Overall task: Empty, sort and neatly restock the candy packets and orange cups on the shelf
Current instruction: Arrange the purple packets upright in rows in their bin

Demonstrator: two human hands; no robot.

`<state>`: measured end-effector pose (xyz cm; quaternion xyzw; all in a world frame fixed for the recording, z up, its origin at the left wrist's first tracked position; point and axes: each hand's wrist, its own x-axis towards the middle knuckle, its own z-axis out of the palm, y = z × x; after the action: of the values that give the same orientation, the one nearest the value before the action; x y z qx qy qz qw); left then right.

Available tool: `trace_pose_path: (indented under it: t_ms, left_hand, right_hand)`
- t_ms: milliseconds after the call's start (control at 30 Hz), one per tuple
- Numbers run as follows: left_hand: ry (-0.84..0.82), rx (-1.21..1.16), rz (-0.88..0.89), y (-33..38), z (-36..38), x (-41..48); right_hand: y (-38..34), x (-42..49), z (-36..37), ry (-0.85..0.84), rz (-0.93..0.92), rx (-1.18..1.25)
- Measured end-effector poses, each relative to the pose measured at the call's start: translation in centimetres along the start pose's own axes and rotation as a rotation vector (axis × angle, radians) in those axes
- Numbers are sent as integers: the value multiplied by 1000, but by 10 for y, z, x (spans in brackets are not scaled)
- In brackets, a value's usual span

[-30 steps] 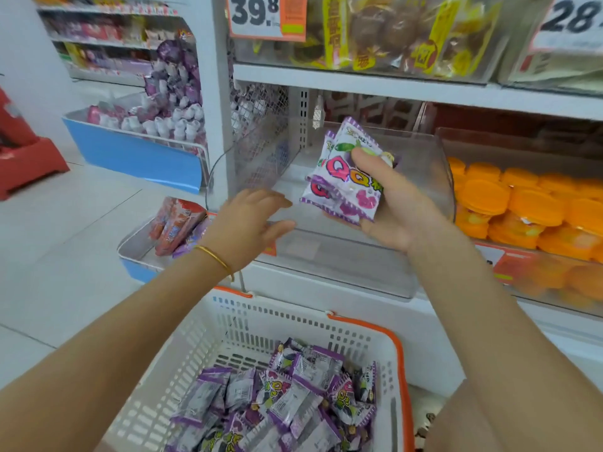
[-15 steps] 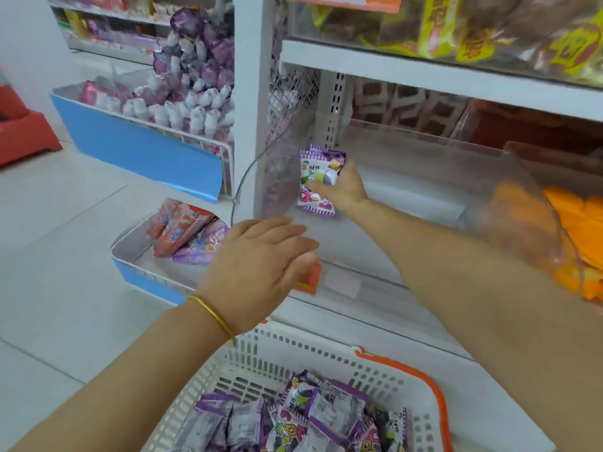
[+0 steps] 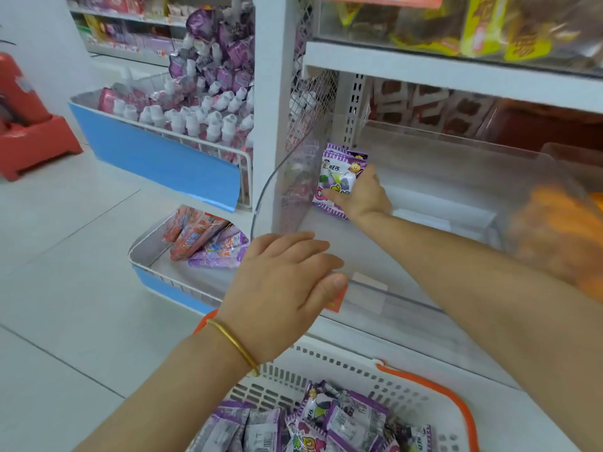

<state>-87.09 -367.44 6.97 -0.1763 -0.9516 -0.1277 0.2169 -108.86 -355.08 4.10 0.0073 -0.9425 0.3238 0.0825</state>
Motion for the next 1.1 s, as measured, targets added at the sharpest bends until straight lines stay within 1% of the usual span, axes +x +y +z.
trace_pose_path:
  t_ms: [67,133,367,467,500,567,633,667,700,733,800,867,933,967,1000,1033,1100]
  left_hand:
    - [-7,-6,-5,0,0,0]
    - [-5,-4,-3,0,0,0]
    - [-11,-6,-2,1,-1,0]
    - [6,-13,22,0,-2,-1]
    - [30,-20,37,1,-4,-1]
    - [125,-13,88,8,-12,-5]
    - [201,7,155,20,-19,-13]
    - [203,-7,194,27,-20,-20]
    - [184,-28,237,31,-18,-27]
    - [136,-41,273,35,-12,-36]
    - [-21,-21,307,43,2,-55]
    - [-202,23,292,47,17,-74]
    - [-353,-1,218,51,27,-92]
    - [-408,-45,166,51,31,-99]
    - [-449,-82,122,51,34,-106]
    - [-479,-98,89,50,37,-112]
    - [-525,-85,52,49,43,-121]
  right_hand:
    - [-1,2,0,-33,26,-67]
    - [-2,5,-1,-89,68,-84]
    - [0,6,-17,-286,180,46]
    - [-5,-12,-40,-318,184,122]
    - [-10,-23,-53,-311,146,133]
    - [-22,-56,-88,-247,-23,162]
    - [-27,-115,-130,-147,-173,332]
    - [-23,-147,-148,-134,-237,422]
    - [-18,-181,-162,-169,-281,475]
    - [-5,-209,-164,-241,-292,478]
    - [35,-246,-144,-478,-199,388]
    - [81,-257,-99,-681,-60,135]
    - [133,-254,-46,-816,-19,-175]
    - [154,-255,-22,-874,-30,-282]
    - [171,-255,-2,-912,-26,-324]
    - [187,-257,16,-927,-7,-323]
    - [209,-259,44,-899,19,-314]
